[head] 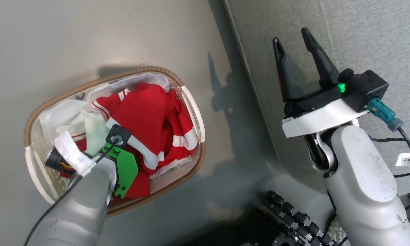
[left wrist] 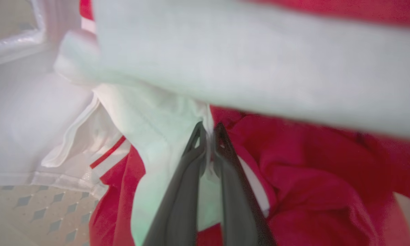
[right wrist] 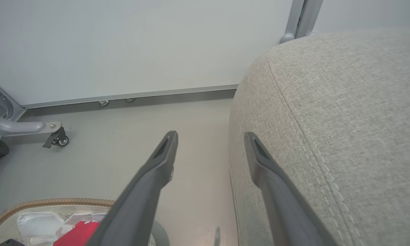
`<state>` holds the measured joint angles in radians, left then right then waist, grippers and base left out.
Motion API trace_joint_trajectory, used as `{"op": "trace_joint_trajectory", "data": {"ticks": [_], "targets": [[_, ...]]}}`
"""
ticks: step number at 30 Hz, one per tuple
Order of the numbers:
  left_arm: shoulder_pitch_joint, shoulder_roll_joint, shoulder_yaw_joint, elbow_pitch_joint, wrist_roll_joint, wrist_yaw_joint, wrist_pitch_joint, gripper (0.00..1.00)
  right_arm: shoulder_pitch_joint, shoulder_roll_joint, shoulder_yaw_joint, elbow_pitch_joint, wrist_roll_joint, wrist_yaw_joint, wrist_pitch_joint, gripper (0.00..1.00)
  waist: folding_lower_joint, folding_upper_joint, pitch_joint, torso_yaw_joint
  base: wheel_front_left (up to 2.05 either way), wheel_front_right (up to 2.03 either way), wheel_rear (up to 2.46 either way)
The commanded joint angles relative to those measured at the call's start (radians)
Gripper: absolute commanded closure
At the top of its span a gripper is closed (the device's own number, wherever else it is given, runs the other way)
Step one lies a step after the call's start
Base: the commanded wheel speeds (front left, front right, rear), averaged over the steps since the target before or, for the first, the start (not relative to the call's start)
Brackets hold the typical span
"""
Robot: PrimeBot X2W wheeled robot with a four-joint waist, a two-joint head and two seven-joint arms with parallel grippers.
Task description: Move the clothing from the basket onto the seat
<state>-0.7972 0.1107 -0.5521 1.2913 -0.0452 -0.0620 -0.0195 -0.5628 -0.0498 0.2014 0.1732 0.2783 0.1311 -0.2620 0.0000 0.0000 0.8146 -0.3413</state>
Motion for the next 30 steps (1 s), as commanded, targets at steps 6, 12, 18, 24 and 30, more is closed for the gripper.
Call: {"op": "trace_joint_trajectory", "data": {"ticks": [6, 12, 18, 24, 30], "targets": [[0.078, -0.027, 0.012, 0.0, -0.045, -0.011, -0.09, 1.0, 0.038, -0.003, 0.001, 0.048, -0.033, -0.001, -0.004, 0.0, 0.0, 0.0, -0.181, 0.045, 0.0, 0.0, 0.0], [0.139, -0.05, 0.029, -0.003, -0.093, -0.015, -0.184, 1.0, 0.081, -0.004, -0.008, 0.076, -0.053, -0.001, -0.004, 0.0, 0.0, 0.0, -0.302, 0.085, 0.0, 0.0, 0.0], [0.212, -0.059, 0.043, -0.04, -0.146, -0.023, -0.239, 1.0, 0.128, -0.004, 0.012, 0.103, -0.059, -0.001, -0.004, 0.0, 0.0, 0.0, -0.416, 0.116, 0.0, 0.0, 0.0], [0.297, -0.06, 0.043, -0.17, -0.22, -0.026, -0.247, 1.0, 0.183, -0.004, 0.008, 0.13, -0.071, -0.001, -0.004, 0.0, 0.0, 0.0, -0.512, 0.155, 0.0, 0.0, 0.0], [0.376, -0.059, 0.053, -0.336, -0.272, 0.001, -0.246, 1.0, 0.242, -0.004, 0.0, 0.148, -0.078, -0.001, -0.004, 0.0, 0.0, 0.0, -0.596, 0.191, 0.0, 0.0, 0.0]]}}
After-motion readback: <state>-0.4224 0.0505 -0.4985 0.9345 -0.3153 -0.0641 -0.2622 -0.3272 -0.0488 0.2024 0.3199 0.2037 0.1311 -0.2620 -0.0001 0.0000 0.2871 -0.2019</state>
